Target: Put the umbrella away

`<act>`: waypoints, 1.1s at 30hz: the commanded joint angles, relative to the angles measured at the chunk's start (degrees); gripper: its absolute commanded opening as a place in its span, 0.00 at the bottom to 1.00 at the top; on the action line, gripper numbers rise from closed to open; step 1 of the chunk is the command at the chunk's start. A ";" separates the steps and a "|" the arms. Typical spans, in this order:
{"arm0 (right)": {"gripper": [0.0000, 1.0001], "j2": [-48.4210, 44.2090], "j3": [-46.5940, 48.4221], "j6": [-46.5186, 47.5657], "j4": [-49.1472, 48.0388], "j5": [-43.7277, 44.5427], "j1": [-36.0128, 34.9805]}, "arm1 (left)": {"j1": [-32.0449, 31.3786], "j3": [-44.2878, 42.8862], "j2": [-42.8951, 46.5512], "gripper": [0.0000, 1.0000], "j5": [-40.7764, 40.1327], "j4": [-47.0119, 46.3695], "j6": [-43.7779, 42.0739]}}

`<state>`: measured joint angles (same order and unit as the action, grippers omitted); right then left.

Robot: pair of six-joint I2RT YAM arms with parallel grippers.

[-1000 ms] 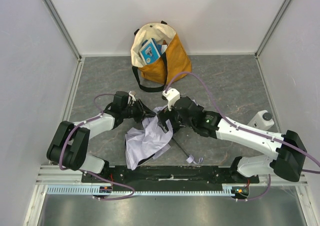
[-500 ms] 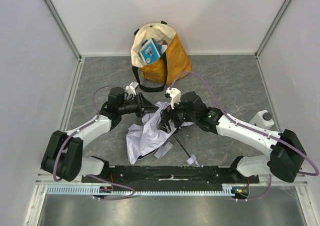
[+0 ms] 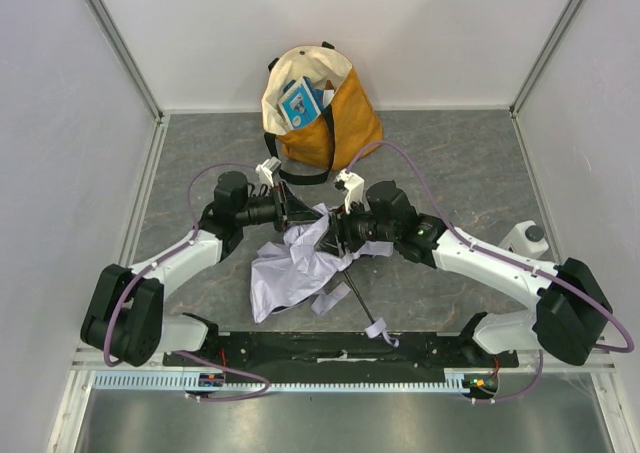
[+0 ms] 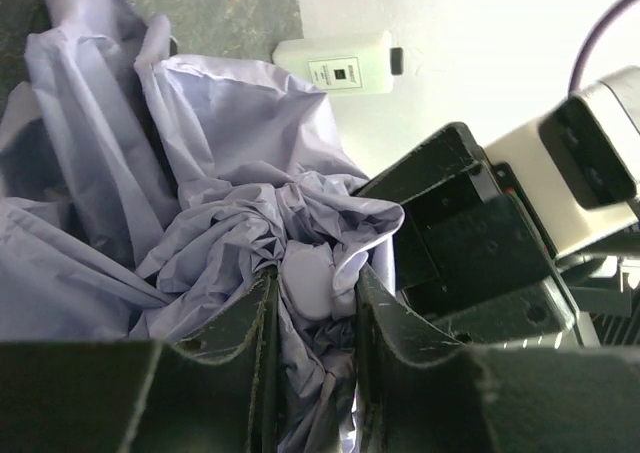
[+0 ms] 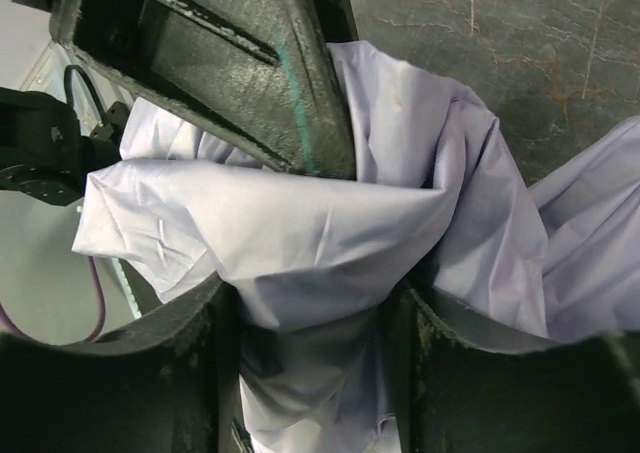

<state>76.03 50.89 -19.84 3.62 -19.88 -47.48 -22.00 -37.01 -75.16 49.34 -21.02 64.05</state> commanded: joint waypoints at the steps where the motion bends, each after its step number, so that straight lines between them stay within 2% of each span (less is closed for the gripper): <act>1: 0.52 0.00 -0.88 -1.34 -7.74 -7.63 -0.42 | -2.35 -2.10 4.22 0.02 11.12 -15.63 6.43; 5: 0.34 -1.23 -1.50 -4.15 -11.17 -9.04 -0.24 | -2.70 -1.66 5.54 0.02 11.92 -18.71 7.58; 6: 0.25 -1.58 -1.41 -4.68 -11.44 -8.95 -0.24 | -2.96 -1.74 5.81 0.02 11.92 -18.89 7.49; 8: 0.00 -2.55 -1.24 -5.21 -11.44 -9.13 -0.24 | -3.14 -2.53 6.33 0.02 11.83 -18.89 7.23; 11: 0.00 -4.92 -1.24 -4.60 -8.38 -6.49 -0.24 | -3.14 -4.29 7.47 0.02 11.65 -18.71 6.70; 12: 0.00 -6.06 -1.15 -4.25 -6.80 -4.84 -0.24 | -3.14 -5.42 8.09 0.11 11.39 -17.49 5.74; 15: 0.00 -10.18 -0.10 -2.32 -0.57 1.30 -0.06 | -3.14 -12.88 10.72 0.41 8.33 -1.02 -3.54; 16: 0.00 -11.33 0.78 -1.70 2.16 4.29 -0.06 | -3.05 -15.78 11.69 0.64 6.75 4.00 -6.98; 17: 0.00 -12.30 2.09 -0.57 4.79 6.93 0.02 | -3.05 -18.42 12.48 0.74 4.73 10.40 -11.27; 18: 0.00 -13.35 3.24 0.14 9.08 10.96 0.20 | -3.05 -21.49 13.36 0.80 1.49 17.17 -15.06; 23: 0.00 -15.56 12.28 5.15 24.57 33.72 0.11 | -2.96 -33.11 18.10 0.85 -21.25 41.72 -29.06; 24: 0.00 -14.95 14.74 6.64 27.55 38.72 0.11 | -2.87 -33.73 19.16 0.85 -26.35 43.50 -30.20; 26: 0.00 -12.67 19.48 8.92 32.48 49.01 0.11 | -2.96 -33.39 22.23 0.85 -31.39 45.35 -31.53; 30: 0.00 -7.49 27.84 14.98 38.04 70.02 0.11 | -2.87 -31.90 26.98 0.84 -33.08 46.59 -33.37; 33: 0.00 -4.23 30.84 25.07 33.06 80.06 0.11 | -2.96 -31.10 29.88 0.84 -32.03 47.29 -33.73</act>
<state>69.34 75.66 -8.03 38.22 37.36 -47.37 -24.88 -69.34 -46.70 21.06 21.28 35.22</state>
